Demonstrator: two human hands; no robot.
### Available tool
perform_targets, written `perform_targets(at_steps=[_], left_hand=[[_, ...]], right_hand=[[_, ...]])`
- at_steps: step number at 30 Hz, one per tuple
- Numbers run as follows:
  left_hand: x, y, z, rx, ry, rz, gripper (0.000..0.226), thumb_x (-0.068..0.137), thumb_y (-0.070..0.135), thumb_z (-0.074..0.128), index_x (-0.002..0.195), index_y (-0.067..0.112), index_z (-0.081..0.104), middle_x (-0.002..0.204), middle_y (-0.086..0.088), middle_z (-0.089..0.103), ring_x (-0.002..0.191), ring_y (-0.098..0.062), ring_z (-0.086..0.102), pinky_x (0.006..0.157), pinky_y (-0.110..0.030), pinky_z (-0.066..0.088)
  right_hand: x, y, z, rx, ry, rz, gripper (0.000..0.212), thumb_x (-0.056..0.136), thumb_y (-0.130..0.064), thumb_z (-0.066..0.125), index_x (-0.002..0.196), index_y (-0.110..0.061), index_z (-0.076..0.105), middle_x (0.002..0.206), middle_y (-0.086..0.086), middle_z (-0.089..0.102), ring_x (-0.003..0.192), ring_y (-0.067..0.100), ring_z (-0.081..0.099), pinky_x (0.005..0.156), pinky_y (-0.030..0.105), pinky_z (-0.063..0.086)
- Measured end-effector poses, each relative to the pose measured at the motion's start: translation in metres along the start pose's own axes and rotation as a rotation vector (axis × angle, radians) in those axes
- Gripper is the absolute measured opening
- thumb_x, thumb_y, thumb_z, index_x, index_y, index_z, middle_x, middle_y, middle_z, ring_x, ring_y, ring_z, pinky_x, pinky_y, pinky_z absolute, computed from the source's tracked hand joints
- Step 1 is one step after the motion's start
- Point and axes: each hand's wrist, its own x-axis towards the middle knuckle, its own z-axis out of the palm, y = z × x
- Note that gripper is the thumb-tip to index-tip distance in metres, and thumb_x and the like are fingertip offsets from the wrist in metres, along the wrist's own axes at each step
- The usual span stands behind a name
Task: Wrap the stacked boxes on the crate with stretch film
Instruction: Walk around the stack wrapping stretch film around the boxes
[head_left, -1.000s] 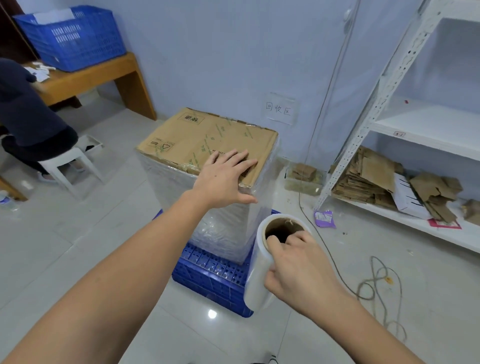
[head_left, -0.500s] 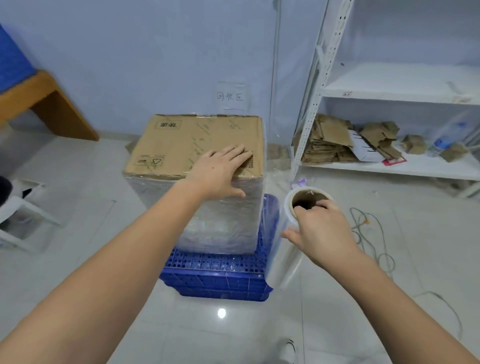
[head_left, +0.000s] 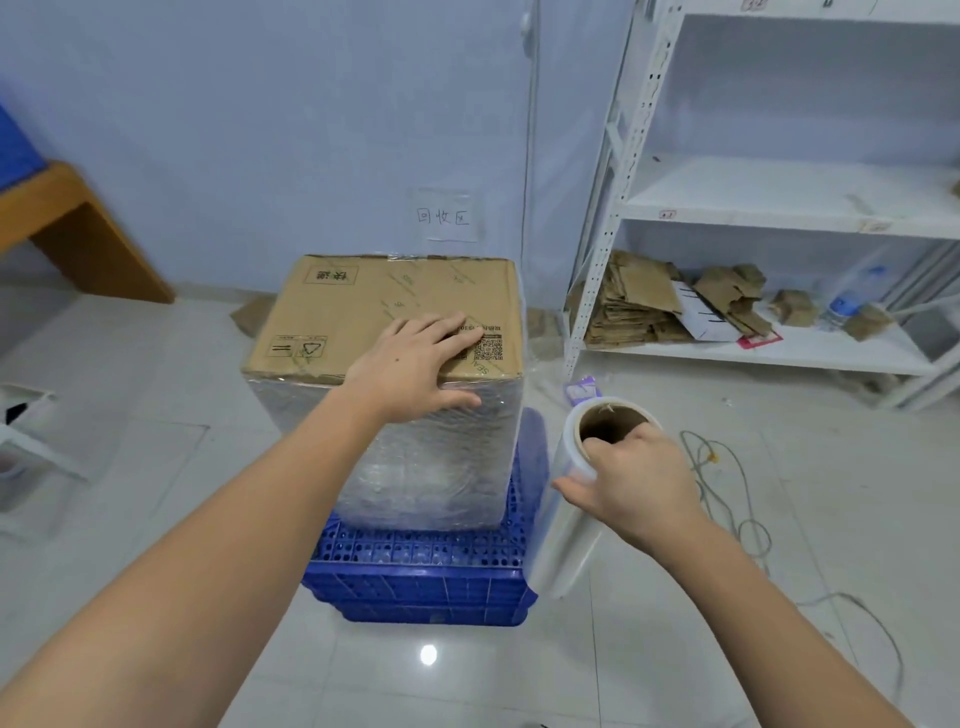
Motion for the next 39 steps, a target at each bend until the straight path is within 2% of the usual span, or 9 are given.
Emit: perform_targets(at_steps=[4, 7, 11, 13, 16, 20, 24, 32, 39], left_hand=[[0.000, -0.001, 0.002, 0.000, 0.016, 0.002, 0.096, 0.085, 0.088, 0.042, 0.164, 0.040, 0.017, 0.171, 0.007, 0.018, 0.155, -0.020, 0.018, 0.126, -0.047, 0.016], [0.000, -0.002, 0.003, 0.011, 0.029, 0.011, 0.096, 0.085, 0.088, 0.042, 0.164, 0.039, 0.018, 0.171, 0.007, 0.020, 0.154, -0.020, 0.020, 0.125, -0.047, 0.017], [-0.001, -0.001, 0.002, 0.015, 0.020, 0.005, 0.095, 0.086, 0.088, 0.042, 0.164, 0.039, 0.017, 0.171, 0.007, 0.018, 0.155, -0.020, 0.018, 0.126, -0.047, 0.016], [0.000, 0.000, 0.001, 0.011, 0.013, 0.001, 0.096, 0.085, 0.088, 0.041, 0.164, 0.040, 0.016, 0.172, 0.008, 0.017, 0.155, -0.019, 0.017, 0.126, -0.047, 0.015], [0.001, 0.000, 0.001, 0.016, 0.007, -0.004, 0.096, 0.085, 0.089, 0.041, 0.164, 0.040, 0.015, 0.172, 0.009, 0.016, 0.155, -0.019, 0.016, 0.125, -0.046, 0.014], [0.000, -0.002, 0.003, 0.017, 0.022, 0.001, 0.096, 0.084, 0.089, 0.040, 0.164, 0.040, 0.017, 0.171, 0.008, 0.018, 0.155, -0.018, 0.017, 0.126, -0.046, 0.016], [0.001, -0.003, 0.003, 0.021, 0.031, 0.002, 0.096, 0.084, 0.089, 0.040, 0.164, 0.039, 0.018, 0.171, 0.008, 0.019, 0.155, -0.019, 0.019, 0.126, -0.047, 0.018], [0.000, -0.001, 0.004, 0.033, 0.038, -0.002, 0.094, 0.086, 0.087, 0.042, 0.163, 0.039, 0.020, 0.170, 0.007, 0.021, 0.154, -0.019, 0.021, 0.125, -0.047, 0.019], [0.001, -0.002, 0.005, 0.028, 0.051, -0.009, 0.093, 0.086, 0.086, 0.045, 0.163, 0.040, 0.022, 0.170, 0.008, 0.022, 0.153, -0.018, 0.022, 0.124, -0.046, 0.019]], right_hand=[[-0.009, 0.007, -0.001, 0.014, 0.018, -0.124, 0.049, 0.068, -0.064, 0.066, 0.053, -0.022, 0.047, 0.040, -0.007, 0.043, 0.054, 0.020, 0.046, 0.055, 0.024, 0.028], [-0.010, -0.001, -0.001, 0.057, 0.049, -0.216, 0.045, 0.072, -0.062, 0.053, 0.053, -0.021, 0.047, 0.040, -0.006, 0.043, 0.048, 0.019, 0.038, 0.056, 0.025, 0.036], [-0.009, -0.017, -0.005, 0.077, 0.041, -0.340, 0.042, 0.070, -0.054, 0.070, 0.053, -0.021, 0.050, 0.042, -0.004, 0.044, 0.045, 0.020, 0.035, 0.062, 0.026, 0.042], [-0.009, -0.023, -0.010, 0.094, 0.018, -0.375, 0.041, 0.067, -0.055, 0.075, 0.054, -0.023, 0.052, 0.043, -0.007, 0.044, 0.049, 0.018, 0.038, 0.061, 0.022, 0.034], [-0.008, -0.033, -0.014, 0.109, 0.000, -0.427, 0.044, 0.069, -0.062, 0.069, 0.056, -0.026, 0.047, 0.045, -0.010, 0.043, 0.057, 0.017, 0.044, 0.062, 0.022, 0.025], [-0.004, -0.050, -0.013, 0.215, -0.010, -0.508, 0.051, 0.073, -0.061, 0.068, 0.059, -0.025, 0.034, 0.048, -0.010, 0.031, 0.060, 0.018, 0.035, 0.067, 0.025, 0.038], [0.003, -0.062, -0.015, 0.250, 0.007, -0.575, 0.049, 0.076, -0.059, 0.067, 0.060, -0.024, 0.036, 0.051, -0.011, 0.029, 0.057, 0.018, 0.026, 0.077, 0.030, 0.047], [0.007, -0.070, 0.000, 0.281, 0.067, -0.594, 0.048, 0.078, -0.053, 0.068, 0.060, -0.023, 0.036, 0.048, -0.009, 0.032, 0.052, 0.019, 0.028, 0.082, 0.032, 0.048], [0.007, -0.063, 0.010, 0.304, 0.069, -0.577, 0.048, 0.075, -0.051, 0.074, 0.065, -0.029, 0.033, 0.055, -0.015, 0.029, 0.059, 0.014, 0.026, 0.081, 0.034, 0.051]])
